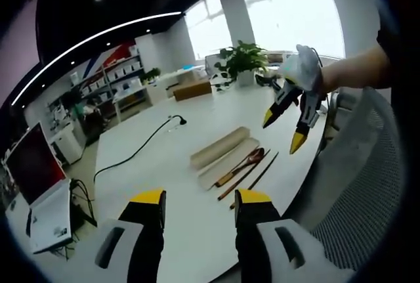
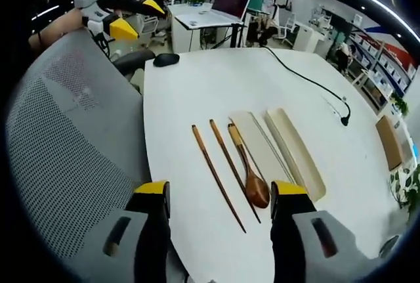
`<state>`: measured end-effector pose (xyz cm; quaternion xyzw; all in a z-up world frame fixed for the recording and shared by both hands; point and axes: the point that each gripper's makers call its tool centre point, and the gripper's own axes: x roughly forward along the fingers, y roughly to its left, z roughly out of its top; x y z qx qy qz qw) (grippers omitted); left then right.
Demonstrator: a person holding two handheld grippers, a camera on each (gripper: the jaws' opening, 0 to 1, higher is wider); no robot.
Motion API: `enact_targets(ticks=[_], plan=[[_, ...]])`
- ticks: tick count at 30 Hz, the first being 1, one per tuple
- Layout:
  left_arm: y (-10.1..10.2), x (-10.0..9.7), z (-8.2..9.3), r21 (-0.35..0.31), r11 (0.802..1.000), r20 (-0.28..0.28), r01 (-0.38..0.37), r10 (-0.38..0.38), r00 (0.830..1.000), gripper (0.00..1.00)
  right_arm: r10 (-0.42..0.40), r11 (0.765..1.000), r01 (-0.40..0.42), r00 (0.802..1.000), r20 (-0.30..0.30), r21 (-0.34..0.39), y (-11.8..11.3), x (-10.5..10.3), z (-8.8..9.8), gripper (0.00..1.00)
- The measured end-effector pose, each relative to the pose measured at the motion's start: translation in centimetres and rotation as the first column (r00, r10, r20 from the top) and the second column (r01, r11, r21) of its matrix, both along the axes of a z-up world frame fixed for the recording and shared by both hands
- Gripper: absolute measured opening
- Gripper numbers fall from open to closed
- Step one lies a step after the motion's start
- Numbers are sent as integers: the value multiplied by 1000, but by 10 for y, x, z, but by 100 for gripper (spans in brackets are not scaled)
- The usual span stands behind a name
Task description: Arrange the utensils inside the cutlery case until each visible utensil rests in its matching compartment.
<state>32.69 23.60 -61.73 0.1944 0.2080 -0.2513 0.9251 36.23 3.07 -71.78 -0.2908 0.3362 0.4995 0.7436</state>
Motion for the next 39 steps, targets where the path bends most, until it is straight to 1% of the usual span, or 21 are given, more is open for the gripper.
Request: enact_targets(ticks=[3,7,9,13,18,27,31,33,39], plan=[[0,0,0,2,1000,0,0,0,1000,43,-17,999,17,1000,-16,34,3,-1,2,60],[0,0,-1,7,1000,-1,1,-1,1000,43,-2,1000,2,1000,-14,3,0,-4,-5,60],[0,0,-1,8,1000,0,2,-2,1000,43,-14,1000,14,999,-28,7,-1,-4,-9,59],[1,0,-1,11,1000,0,0,0,1000,43,-14,1000,14,999,-33,-3,-2,-6,-15,59],[2,1,-2,13,1000,-2,1,-1,1000,43,-11,1000,11,999,-48,10,-1,-8,-17,58],[1,0,-5,31,999,-8,10,-10,1000,43,4,1000,-5,998,-70,-4,-2,-14,-24,59],[1,0,-4,25,1000,-6,12,-12,1000,43,15,1000,-16,997,-82,-13,-3,-15,-26,58],[1,0,-3,29,1000,3,12,-12,1000,45,22,999,-24,996,-83,-22,-4,-15,-28,58],[2,1,-3,30,1000,1,7,-7,1000,45,38,999,-40,994,-101,-24,-4,-16,-31,58]])
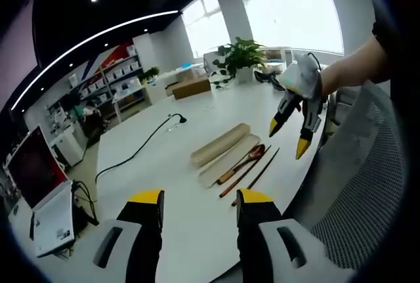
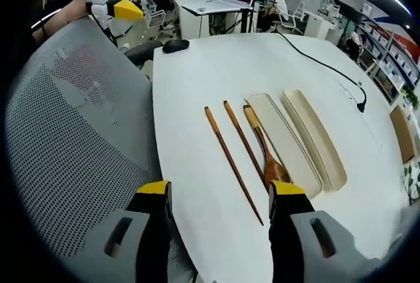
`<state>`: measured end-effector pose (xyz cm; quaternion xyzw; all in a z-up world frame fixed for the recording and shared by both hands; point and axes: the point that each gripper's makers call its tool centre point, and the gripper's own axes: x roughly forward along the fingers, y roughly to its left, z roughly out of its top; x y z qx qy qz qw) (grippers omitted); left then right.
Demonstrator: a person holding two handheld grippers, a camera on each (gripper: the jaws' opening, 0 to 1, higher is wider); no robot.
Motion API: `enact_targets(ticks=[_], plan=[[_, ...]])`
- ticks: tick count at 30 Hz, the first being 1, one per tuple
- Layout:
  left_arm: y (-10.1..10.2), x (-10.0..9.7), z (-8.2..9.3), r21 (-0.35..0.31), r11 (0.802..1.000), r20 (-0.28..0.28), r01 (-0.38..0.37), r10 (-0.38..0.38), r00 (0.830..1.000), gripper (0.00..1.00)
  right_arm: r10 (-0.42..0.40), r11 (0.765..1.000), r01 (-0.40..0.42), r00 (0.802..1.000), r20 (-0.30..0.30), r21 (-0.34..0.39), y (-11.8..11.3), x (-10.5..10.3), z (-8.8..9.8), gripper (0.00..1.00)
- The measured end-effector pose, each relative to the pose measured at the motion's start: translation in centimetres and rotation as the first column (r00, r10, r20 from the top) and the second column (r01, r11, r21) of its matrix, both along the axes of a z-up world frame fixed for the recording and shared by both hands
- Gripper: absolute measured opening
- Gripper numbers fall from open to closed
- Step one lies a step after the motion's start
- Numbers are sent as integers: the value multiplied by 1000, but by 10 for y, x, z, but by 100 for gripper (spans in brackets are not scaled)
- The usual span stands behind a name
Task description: Arrange the utensils inside the cutlery case until each visible utensil rests in its matching compartment.
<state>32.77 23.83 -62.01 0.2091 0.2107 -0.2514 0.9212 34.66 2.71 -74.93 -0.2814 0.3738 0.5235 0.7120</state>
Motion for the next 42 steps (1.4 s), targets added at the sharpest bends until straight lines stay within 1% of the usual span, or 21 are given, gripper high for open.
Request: enact_targets(ticks=[8,12,13,15,16,18,21,24,28,37,42], plan=[[0,0,-2,6,1000,-5,2,-2,1000,46,42,998,-42,999,-1,-38,0,3,-9,56],[0,0,-2,6,1000,-6,1,-1,1000,46,50,998,-50,999,-4,-44,-1,6,-10,55],[0,0,-2,7,1000,-7,1,-1,1000,47,50,998,-51,999,-7,-45,-1,6,-11,54],[0,0,-2,6,1000,-7,0,0,1000,48,54,997,-55,998,-23,-53,-2,5,-12,48],[0,1,-2,2,1000,-7,-1,1,1000,50,56,997,-58,998,-25,-56,-2,5,-12,47],[0,1,-2,5,1000,-3,-1,1,1000,50,61,996,-63,998,-25,-61,-2,5,-15,49],[0,1,-2,7,1000,-4,-1,1,1000,51,70,995,-72,997,-34,-71,-3,5,-19,49],[-1,2,3,-15,1000,18,0,0,1000,55,70,994,-73,997,-31,-82,-4,5,-20,49],[-1,2,1,-6,1000,8,1,-1,1000,55,74,994,-77,996,-42,-83,-4,5,-21,49],[-3,1,-4,10,1000,-9,13,-13,1000,54,102,988,-108,993,-56,-110,-4,5,-26,49],[-3,0,-5,17,1000,-13,17,-17,1000,54,126,981,-135,990,-71,-138,-3,4,-28,49]])
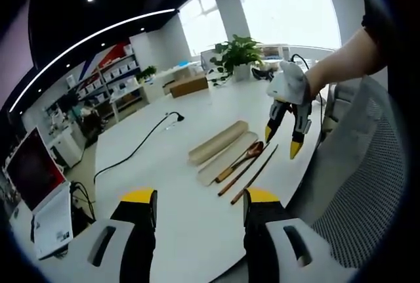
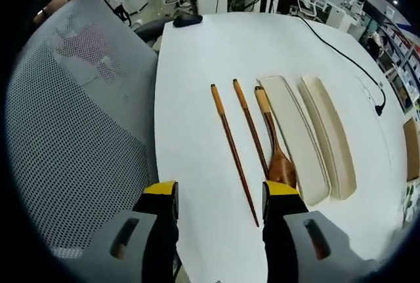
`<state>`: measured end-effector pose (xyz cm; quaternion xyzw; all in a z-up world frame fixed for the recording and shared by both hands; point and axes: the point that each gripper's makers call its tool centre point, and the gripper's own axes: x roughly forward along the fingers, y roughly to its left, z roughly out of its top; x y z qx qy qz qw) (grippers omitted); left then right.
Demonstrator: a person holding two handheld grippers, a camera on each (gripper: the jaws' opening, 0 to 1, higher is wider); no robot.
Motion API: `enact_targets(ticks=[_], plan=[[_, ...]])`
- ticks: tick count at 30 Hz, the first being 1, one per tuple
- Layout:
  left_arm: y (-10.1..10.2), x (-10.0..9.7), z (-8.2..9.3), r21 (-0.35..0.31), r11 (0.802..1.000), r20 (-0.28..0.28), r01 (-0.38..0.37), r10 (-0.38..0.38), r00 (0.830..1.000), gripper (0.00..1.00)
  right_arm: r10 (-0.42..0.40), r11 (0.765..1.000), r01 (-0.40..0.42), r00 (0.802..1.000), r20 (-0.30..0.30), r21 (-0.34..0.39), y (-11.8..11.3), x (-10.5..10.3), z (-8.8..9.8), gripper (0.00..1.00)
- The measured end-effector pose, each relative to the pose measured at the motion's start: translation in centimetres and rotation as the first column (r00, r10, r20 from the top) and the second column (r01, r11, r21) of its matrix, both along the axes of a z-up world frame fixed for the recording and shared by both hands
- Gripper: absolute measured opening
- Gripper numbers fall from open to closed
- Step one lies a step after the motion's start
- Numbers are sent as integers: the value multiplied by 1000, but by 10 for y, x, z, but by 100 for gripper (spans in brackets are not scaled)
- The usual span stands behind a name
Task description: Arrange the utensils inside the cutlery case until each visible utensil rests in its matching compartment.
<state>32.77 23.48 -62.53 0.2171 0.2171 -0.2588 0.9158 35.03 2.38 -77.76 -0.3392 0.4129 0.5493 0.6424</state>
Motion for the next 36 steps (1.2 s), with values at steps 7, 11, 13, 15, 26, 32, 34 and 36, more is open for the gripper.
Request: enact_targets(ticks=[7,11,13,15,26,32,34,36], plan=[[-1,-1,-2,20,1000,-1,11,-11,1000,54,40,998,-40,999,-4,-42,-2,0,-3,49],[-1,-1,-1,15,1000,-1,10,-10,1000,54,58,997,-58,998,-12,-54,0,-1,-3,49],[-1,-1,-2,19,1000,-3,11,-11,1000,54,61,997,-62,998,-14,-55,1,-2,-3,49],[-1,-1,-2,21,1000,-4,13,-13,1000,54,70,996,-71,997,-18,-60,2,-3,-4,49],[-1,-1,-2,25,1000,-2,14,-14,1000,54,110,988,-113,993,-33,-102,-2,-4,-9,48],[2,0,-4,32,999,-2,11,-11,1000,54,129,983,-135,990,-58,-126,-2,-7,-15,49],[2,0,-4,31,999,-3,10,-10,1000,54,135,981,-142,989,-60,-129,-1,-7,-16,48],[3,0,-5,30,1000,-8,9,-8,1000,53,137,981,-144,989,-62,-128,0,-6,-17,47]])
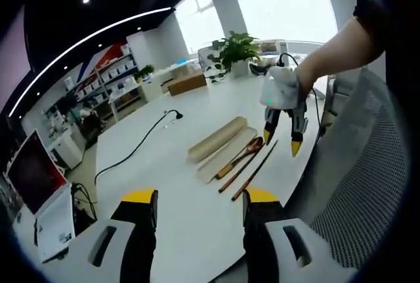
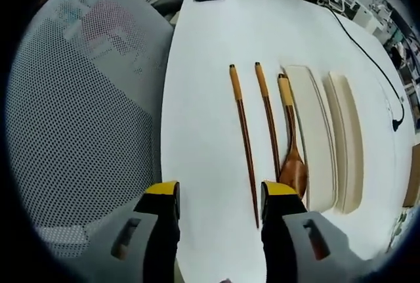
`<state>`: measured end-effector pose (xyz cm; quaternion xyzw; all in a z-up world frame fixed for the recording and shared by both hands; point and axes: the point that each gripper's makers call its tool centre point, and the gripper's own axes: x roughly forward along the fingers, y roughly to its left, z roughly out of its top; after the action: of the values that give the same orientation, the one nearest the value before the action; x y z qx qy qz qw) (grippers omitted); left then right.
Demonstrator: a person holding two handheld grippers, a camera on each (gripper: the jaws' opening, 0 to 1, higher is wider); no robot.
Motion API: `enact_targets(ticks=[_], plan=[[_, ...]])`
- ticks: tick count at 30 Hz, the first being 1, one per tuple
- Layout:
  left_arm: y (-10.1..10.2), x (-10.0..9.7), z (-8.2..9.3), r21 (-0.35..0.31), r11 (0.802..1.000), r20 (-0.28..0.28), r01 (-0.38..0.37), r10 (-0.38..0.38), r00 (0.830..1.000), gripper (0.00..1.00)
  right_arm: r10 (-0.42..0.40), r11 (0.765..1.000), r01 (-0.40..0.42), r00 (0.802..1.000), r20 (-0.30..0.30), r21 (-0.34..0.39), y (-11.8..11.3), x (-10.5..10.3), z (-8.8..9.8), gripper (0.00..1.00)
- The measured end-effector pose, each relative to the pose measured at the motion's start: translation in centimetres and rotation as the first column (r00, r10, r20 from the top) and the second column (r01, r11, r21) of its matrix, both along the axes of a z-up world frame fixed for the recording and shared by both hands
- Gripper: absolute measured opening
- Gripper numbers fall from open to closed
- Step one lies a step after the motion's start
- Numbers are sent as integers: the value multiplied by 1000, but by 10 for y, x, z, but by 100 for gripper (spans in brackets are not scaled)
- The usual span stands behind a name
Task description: Arrange the utensils inside the cutlery case until each visible utensil rests in its matching compartment.
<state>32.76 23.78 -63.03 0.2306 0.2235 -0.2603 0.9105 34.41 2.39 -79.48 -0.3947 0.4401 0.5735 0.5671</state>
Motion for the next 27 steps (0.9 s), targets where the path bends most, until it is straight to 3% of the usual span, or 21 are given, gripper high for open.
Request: enact_targets(ticks=[27], plan=[[3,-1,0,15,1000,-1,-6,6,1000,52,55,998,-55,998,-16,-15,24,15,-15,40]])
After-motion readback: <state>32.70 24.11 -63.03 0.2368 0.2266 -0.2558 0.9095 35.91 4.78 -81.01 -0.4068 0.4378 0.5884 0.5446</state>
